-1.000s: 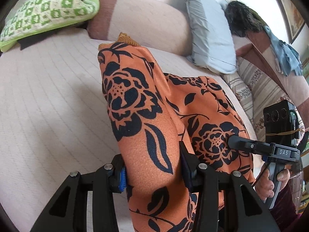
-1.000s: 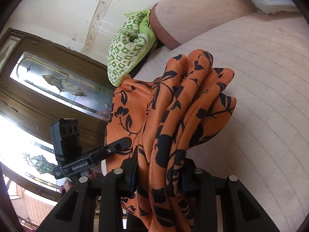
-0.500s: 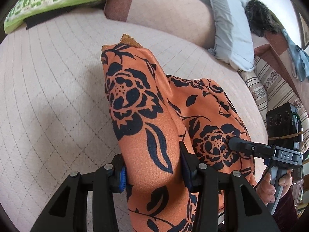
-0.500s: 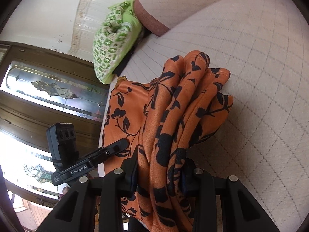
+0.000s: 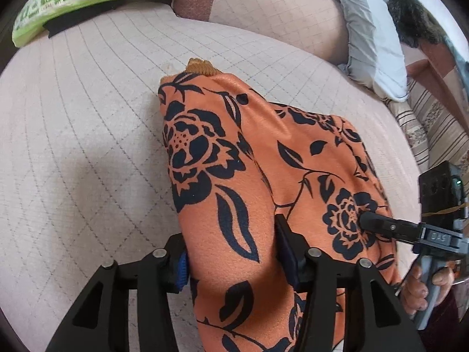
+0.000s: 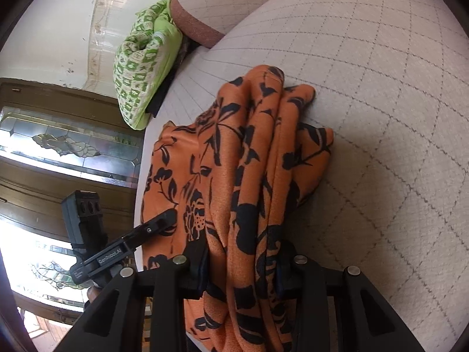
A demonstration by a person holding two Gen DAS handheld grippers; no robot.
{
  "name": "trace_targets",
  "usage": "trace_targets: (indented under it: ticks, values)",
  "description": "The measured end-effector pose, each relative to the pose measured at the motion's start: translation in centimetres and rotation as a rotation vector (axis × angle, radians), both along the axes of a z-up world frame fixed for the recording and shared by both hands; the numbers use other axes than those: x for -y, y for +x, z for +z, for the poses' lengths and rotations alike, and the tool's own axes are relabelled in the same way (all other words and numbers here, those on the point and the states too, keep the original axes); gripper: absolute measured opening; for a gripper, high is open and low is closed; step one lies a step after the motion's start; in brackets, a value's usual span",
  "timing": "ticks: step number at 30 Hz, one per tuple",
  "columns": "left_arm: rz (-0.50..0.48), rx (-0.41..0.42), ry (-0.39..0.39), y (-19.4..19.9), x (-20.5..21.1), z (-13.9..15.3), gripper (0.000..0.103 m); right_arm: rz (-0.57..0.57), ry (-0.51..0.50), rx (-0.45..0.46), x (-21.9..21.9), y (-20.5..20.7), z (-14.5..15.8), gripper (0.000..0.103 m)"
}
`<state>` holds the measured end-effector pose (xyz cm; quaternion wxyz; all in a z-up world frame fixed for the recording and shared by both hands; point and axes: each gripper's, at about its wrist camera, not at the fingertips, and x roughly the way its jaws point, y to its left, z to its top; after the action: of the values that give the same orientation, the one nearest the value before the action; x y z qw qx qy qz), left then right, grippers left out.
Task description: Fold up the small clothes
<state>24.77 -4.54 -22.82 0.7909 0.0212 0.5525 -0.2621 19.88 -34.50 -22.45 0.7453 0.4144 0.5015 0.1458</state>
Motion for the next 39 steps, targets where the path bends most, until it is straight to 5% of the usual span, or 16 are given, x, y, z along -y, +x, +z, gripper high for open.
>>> trace_targets:
  ticks: [5, 7, 11, 20, 28, 31, 39]
  values:
    - [0.028, 0.082, 0.122, -1.3, 1.3, 1.6, 0.062, 0.027, -0.089, 0.007, -1.1, 0.4, 1.5, 0.042]
    - [0.052, 0.165, 0.195, -2.5, 1.8, 3.2, 0.065, 0.039, -0.135, 0.017, -1.5, 0.1, 2.7, 0.059]
    - [0.109, 0.329, 0.274, -5.2, 2.2, 7.3, 0.079, 0.037, -0.236, 0.064, -1.5, -1.4, 6.0, 0.061]
    - [0.190, 0.585, 0.290, -12.8, 0.0, 17.1, 0.083, -0.021, -0.390, 0.251, -1.4, -7.9, 15.3, 0.061]
    - [0.259, 0.707, 0.277, -19.0, -1.1, 22.7, 0.084, -0.090, -0.497, 0.402, -2.3, -15.3, 23.1, 0.065]
    - [0.287, 0.731, 0.269, -20.8, -1.5, 23.6, 0.101, -0.116, -0.509, 0.434, -2.4, -17.5, 24.6, 0.068]
    - [0.332, 0.769, 0.241, -24.1, -2.5, 24.4, 0.101, -0.141, -0.601, 0.431, -4.2, -21.2, 24.0, 0.069]
